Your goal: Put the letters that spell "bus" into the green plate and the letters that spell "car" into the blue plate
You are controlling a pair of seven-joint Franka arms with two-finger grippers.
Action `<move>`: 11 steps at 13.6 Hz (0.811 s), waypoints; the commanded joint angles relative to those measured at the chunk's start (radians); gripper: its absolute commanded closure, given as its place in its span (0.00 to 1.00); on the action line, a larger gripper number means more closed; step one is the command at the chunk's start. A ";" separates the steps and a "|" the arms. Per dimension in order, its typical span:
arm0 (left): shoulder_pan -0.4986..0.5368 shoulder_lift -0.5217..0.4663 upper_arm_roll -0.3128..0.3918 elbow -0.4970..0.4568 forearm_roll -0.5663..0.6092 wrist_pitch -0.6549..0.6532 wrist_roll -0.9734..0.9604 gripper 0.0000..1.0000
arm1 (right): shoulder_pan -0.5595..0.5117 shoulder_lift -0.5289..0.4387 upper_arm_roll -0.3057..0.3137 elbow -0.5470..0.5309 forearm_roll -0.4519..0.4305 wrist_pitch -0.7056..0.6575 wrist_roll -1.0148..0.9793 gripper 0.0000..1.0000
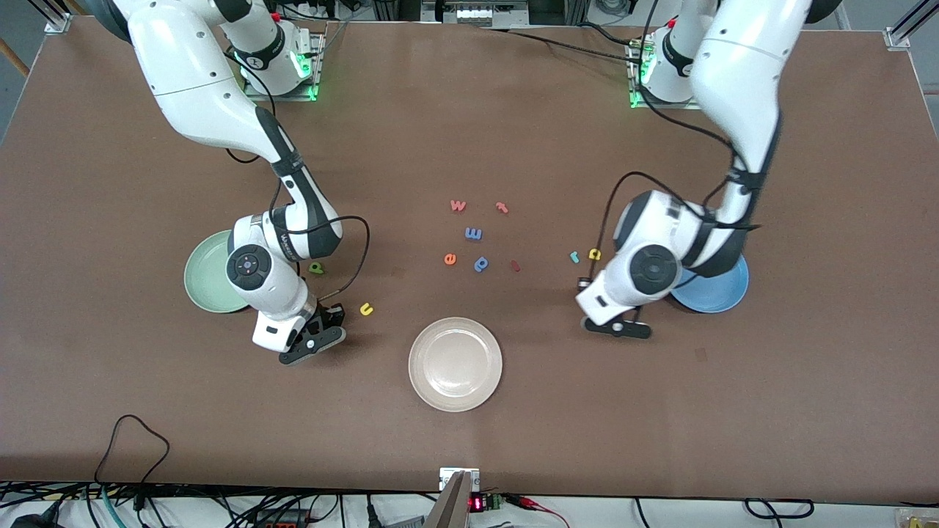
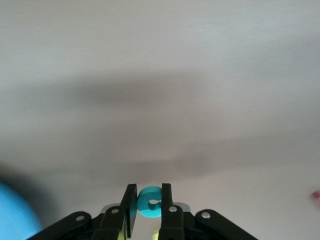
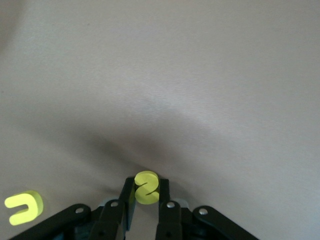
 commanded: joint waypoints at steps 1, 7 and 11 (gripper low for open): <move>0.131 -0.060 -0.009 -0.044 0.015 -0.078 0.193 0.92 | -0.043 -0.149 -0.003 -0.107 0.012 -0.114 -0.019 1.00; 0.281 -0.081 -0.017 -0.144 0.015 -0.057 0.367 0.91 | -0.195 -0.438 -0.003 -0.417 0.003 -0.352 -0.031 1.00; 0.310 -0.103 -0.016 -0.270 0.015 0.058 0.368 0.79 | -0.313 -0.472 -0.004 -0.531 -0.003 -0.345 -0.126 0.94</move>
